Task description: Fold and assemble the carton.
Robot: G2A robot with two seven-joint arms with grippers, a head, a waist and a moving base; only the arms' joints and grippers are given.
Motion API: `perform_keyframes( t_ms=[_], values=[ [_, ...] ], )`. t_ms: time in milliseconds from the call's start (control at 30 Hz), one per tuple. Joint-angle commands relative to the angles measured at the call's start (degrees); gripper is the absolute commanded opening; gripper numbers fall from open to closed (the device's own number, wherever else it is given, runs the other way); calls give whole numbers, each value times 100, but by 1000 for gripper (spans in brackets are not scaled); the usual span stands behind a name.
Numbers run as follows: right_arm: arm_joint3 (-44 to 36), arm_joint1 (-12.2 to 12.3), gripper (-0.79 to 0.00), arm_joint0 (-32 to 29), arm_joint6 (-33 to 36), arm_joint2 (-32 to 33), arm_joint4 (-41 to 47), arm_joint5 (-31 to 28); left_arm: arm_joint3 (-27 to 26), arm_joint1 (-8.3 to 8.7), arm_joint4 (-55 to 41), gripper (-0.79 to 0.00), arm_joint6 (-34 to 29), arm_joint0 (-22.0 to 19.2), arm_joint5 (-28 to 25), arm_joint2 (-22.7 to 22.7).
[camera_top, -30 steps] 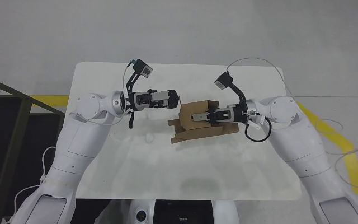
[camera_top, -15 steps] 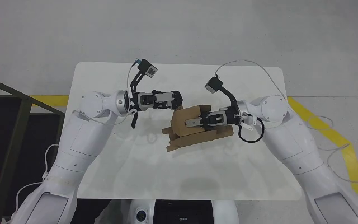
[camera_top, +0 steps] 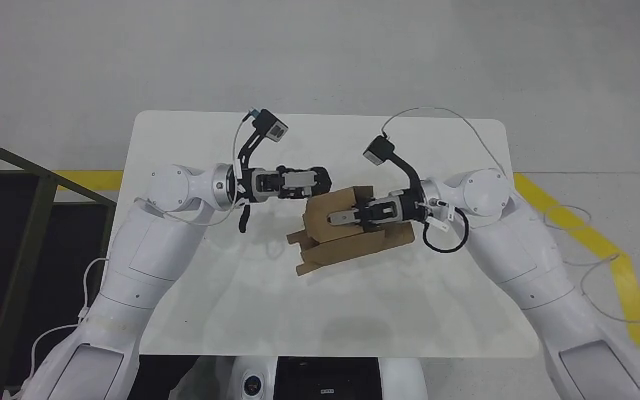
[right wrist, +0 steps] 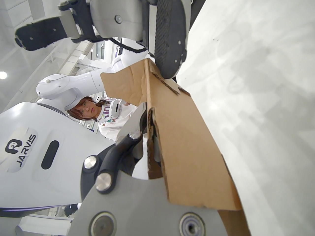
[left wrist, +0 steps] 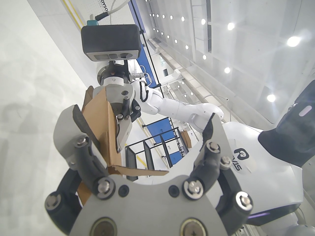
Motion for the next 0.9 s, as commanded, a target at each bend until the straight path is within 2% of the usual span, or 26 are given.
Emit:
perform_keyframes(
  t_ms=[0,467,867],
  values=[
    [21,9,-785,-16,-22,57,3,-12,20,3,20,0,25,5,-5,-20],
    [-201,150,-785,-289,-308,628,-249,198,-136,53,158,0,133,123,-33,-230],
    [-441,173,-785,-462,-914,867,-319,477,-287,47,211,0,113,179,-7,-139]
  ],
)
